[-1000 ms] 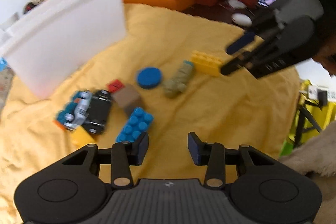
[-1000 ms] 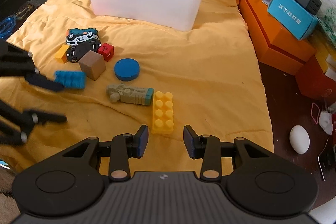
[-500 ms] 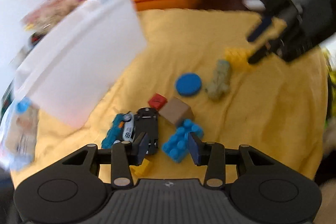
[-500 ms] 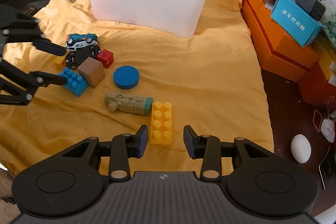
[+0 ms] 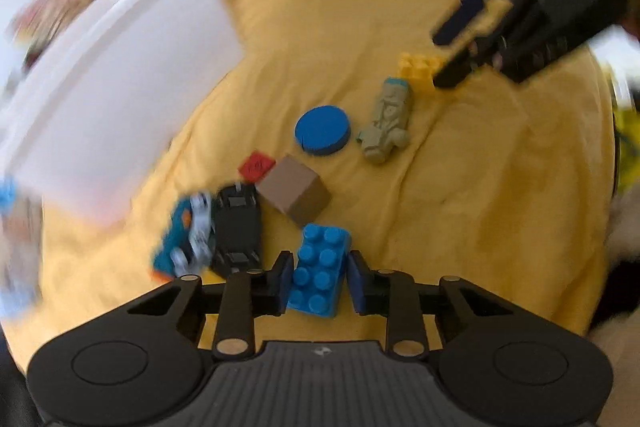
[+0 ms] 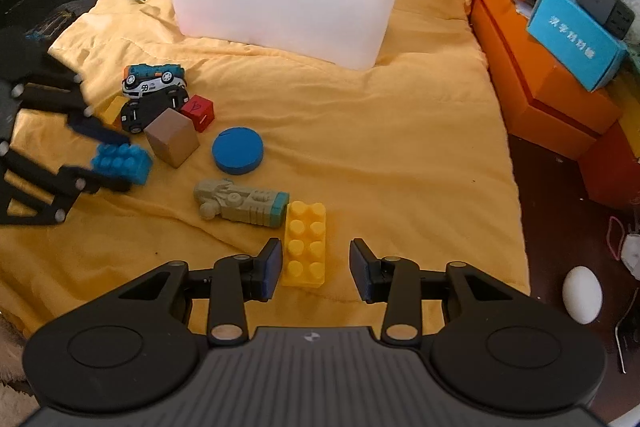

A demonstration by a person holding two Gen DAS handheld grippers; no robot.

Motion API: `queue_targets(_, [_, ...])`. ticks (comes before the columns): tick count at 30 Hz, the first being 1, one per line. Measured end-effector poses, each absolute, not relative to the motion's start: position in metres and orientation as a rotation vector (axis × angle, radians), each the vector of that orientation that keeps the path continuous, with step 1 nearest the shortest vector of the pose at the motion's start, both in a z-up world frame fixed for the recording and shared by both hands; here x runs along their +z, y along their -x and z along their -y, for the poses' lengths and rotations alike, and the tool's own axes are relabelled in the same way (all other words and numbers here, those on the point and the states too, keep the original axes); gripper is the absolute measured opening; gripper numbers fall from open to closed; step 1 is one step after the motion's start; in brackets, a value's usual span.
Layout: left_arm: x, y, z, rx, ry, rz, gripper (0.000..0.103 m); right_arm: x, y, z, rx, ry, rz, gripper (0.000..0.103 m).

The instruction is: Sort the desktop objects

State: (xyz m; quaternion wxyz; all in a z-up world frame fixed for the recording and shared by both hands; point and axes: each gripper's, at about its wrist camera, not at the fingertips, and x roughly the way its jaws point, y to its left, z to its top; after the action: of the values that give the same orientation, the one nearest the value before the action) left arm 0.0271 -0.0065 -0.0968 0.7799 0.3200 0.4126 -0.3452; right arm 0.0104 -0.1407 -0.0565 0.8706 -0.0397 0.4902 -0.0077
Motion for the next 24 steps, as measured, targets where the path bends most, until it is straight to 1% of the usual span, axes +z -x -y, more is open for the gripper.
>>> queue_targets(4, [-0.099, -0.022, 0.002, -0.627, -0.501, -0.924, 0.034, -0.067, -0.018, 0.145, 0.006, 0.047, -1.055, 0.04])
queue_targets(6, [-0.104, -0.023, 0.0, -0.606, -0.449, -0.938, 0.041, -0.072, -0.02, 0.147, 0.006, 0.032, -1.065, 0.04])
queue_targets(8, [-0.105, -0.023, -0.003, -0.595, -0.433, -0.93, 0.043, -0.075, -0.021, 0.147, 0.015, 0.032, -1.07, 0.035])
queue_targets(9, [-0.104, -0.025, -0.004, -0.598, -0.406, -0.941, 0.034, -0.074, -0.021, 0.147, 0.027, 0.034, -1.073, 0.027])
queue_targets(10, [-0.102, -0.027, -0.005, -0.605, -0.364, -0.958, 0.028, -0.073, -0.021, 0.146, 0.032, 0.045, -1.078, 0.027])
queue_targets(11, [-0.101, -0.03, -0.008, -0.615, -0.336, -0.974, 0.027, -0.071, -0.021, 0.145, 0.042, 0.061, -1.081, 0.027])
queue_targets(14, [-0.092, -0.026, -0.007, -0.623, -0.36, -0.969, 0.027, -0.06, -0.021, 0.147, 0.045, 0.084, -1.06, 0.027])
queue_targets(17, [-0.067, -0.03, -0.011, -0.618, -0.347, -0.908, 0.027, -0.038, -0.024, 0.149, 0.052, 0.113, -1.017, 0.027])
queue_targets(20, [-0.028, -0.043, -0.015, -0.585, -0.359, -0.791, 0.027, -0.015, -0.037, 0.148, 0.063, 0.145, -0.947, 0.027])
queue_targets(24, [0.021, -0.078, -0.018, -0.519, -0.386, -0.647, 0.027, 0.02, -0.071, 0.144, 0.088, 0.203, -0.838, 0.027])
